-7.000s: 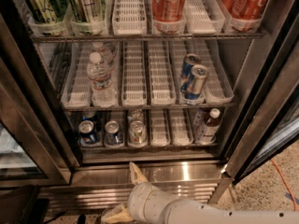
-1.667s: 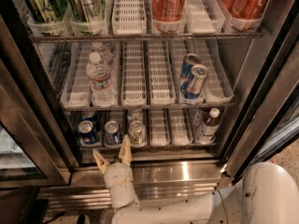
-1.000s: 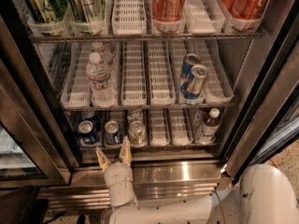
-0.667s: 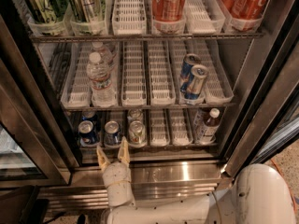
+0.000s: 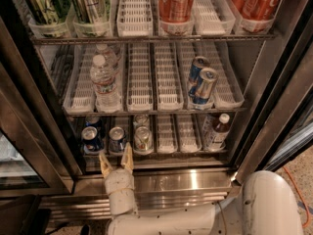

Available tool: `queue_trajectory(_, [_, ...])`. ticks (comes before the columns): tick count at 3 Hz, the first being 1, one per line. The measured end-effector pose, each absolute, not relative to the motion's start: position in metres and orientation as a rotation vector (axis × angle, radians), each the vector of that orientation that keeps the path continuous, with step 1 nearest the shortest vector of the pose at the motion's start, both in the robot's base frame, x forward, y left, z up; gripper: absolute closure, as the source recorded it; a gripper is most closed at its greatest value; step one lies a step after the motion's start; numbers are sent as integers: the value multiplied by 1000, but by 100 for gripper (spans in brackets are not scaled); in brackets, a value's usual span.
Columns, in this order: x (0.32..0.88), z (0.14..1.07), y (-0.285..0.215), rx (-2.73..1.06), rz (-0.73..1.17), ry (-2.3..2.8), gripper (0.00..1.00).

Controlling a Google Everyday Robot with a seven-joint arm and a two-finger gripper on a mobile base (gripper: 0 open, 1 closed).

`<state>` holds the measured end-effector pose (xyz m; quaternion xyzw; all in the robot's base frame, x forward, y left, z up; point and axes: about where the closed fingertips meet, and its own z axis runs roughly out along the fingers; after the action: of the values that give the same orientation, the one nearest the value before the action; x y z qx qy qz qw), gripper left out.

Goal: Pick pepsi can from bottom shelf of fridge

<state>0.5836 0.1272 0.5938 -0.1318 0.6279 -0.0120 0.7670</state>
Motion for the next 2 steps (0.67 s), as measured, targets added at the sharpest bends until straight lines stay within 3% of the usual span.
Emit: queue_trajectory(2, [602,602,130,-265,-23,1348,31])
